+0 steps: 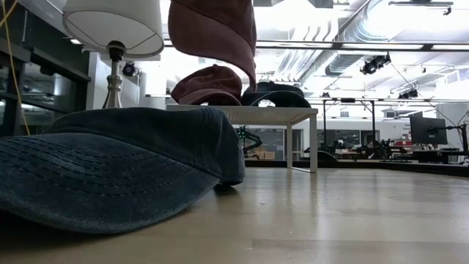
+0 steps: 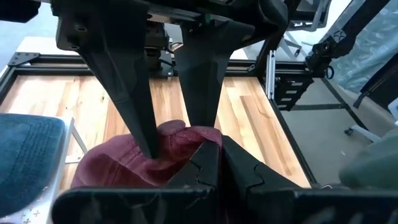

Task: Pick & Place hat
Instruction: Stack the red cap on top of the red cap on the shelf

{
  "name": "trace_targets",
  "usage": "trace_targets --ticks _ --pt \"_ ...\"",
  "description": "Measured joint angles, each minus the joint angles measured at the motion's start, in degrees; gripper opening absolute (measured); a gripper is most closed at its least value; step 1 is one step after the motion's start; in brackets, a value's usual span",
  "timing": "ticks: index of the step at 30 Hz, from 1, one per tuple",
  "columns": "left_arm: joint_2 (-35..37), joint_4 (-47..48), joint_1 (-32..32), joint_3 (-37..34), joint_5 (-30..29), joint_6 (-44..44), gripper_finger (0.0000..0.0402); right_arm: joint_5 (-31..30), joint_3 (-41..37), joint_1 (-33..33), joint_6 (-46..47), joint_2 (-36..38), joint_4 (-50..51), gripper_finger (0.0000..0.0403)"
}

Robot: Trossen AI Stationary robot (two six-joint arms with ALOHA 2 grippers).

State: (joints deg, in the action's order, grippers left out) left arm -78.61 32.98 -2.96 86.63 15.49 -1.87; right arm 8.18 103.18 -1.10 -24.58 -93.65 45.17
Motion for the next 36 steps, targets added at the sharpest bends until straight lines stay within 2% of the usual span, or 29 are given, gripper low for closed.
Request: trace_targets --ticks 12,25,36 --pt "0.0 0.05 0.0 0.0 0.0 -2.07 0.0 1.69 0.0 -0.04 -1.22 -0.04 0.02 0.0132" --pt "0.0 0.21 0.0 0.0 -0.33 -3.23 0.0 1.85 0.04 -0.04 -1.08 -0.04 1.78 0.0036" --pt "-0.09 0.19 0.0 0.0 -0.28 -4.04 0.0 1.88 0.07 -0.04 3.69 -0.04 4.42 0.0035"
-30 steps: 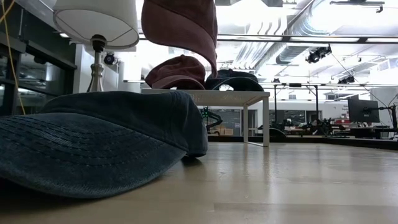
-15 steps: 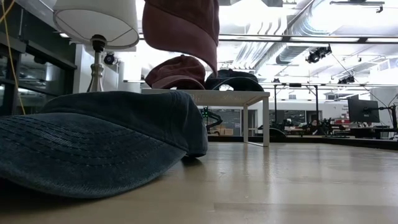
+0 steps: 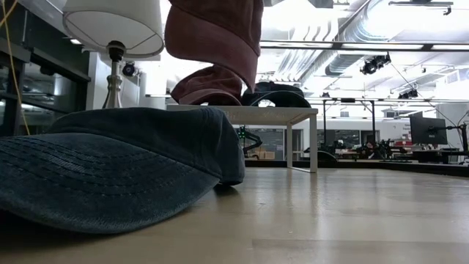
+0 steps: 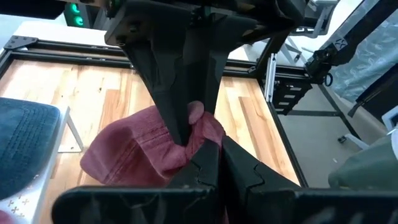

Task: Pick & Place hat
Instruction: Stack the red cap on top of the red cap on the shelf

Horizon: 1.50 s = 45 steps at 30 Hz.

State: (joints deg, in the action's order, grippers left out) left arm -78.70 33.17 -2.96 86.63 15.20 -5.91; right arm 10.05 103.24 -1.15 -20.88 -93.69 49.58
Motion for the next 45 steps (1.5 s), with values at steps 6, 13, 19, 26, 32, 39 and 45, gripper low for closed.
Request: trace_targets --ticks 6,13,19,26,32,39,45 --pt "0.0 -0.18 0.02 0.0 -5.12 -0.44 0.0021 0.09 0.0 -0.02 1.71 0.0 2.18 0.0035" --pt "0.11 -2.49 -0.02 0.07 -5.54 -0.43 0.0119 -0.05 -0.08 -0.07 3.06 -0.04 3.6 0.0035" --pt "1.92 -3.52 -0.02 0.04 -8.48 -0.66 0.0164 -0.18 -0.04 -0.09 5.52 -0.04 4.37 0.0035" --pt "7.52 -1.04 -0.02 0.02 -14.6 -1.41 0.0167 -1.43 1.59 -0.35 7.35 -0.04 5.07 0.0035" --pt "12.38 3.75 0.0 0.02 -18.67 -1.07 0.0167 -1.51 6.62 -1.79 9.31 0.0 6.09 0.0035" --pt "16.5 7.25 0.0 0.02 -21.62 -0.33 0.0167 -0.33 11.77 -5.15 11.14 0.04 7.12 0.0035" --pt "18.05 10.8 0.0 0.02 -23.73 0.11 0.0167 -0.24 17.2 -7.08 11.92 -0.96 6.95 0.0035"
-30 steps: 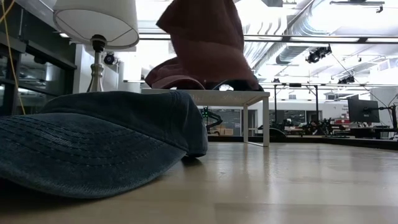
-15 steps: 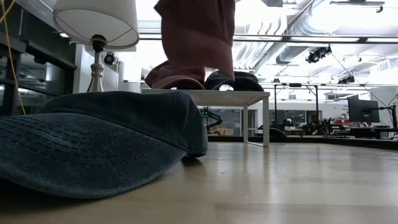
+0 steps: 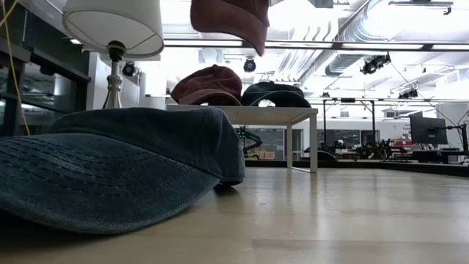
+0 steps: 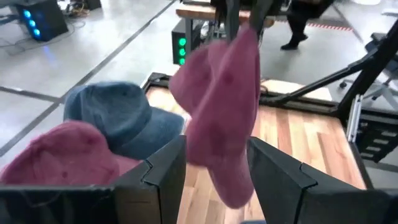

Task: Pick & Place hat
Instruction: Stack the red cap on top of the red cap on the shelf

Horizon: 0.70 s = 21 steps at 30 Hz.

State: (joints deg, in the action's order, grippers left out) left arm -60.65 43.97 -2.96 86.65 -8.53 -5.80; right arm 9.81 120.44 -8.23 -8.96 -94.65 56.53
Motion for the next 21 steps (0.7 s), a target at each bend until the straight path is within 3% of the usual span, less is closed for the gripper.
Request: trace_targets --ticks 11,21 --pt "0.14 6.94 -0.02 -0.02 -2.23 1.23 0.0167 0.21 14.47 -1.06 1.52 -10.26 5.69 0.0035" --pt "0.42 10.63 0.0 -0.04 -2.47 1.05 0.0167 -1.46 9.16 1.12 7.62 -10.95 5.52 0.0035"
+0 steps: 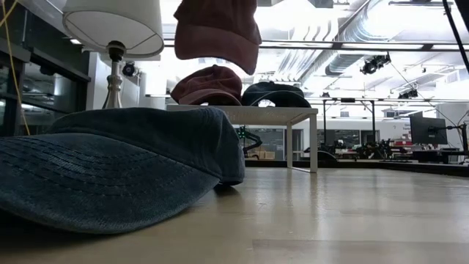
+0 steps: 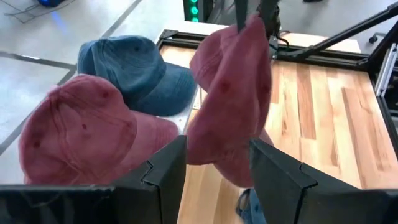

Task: Pick & Place hat
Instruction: Stack the red cap on top of the red cap on the shelf

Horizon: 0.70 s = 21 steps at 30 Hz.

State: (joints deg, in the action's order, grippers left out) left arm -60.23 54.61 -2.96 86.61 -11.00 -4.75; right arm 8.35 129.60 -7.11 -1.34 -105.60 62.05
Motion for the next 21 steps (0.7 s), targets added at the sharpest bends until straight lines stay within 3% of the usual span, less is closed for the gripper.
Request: trace_targets --ticks 21 --pt "-0.02 -0.41 0.0 0.0 1.83 -0.03 0.0167 -8.94 -0.11 7.77 7.95 0.09 -3.82 0.0035"
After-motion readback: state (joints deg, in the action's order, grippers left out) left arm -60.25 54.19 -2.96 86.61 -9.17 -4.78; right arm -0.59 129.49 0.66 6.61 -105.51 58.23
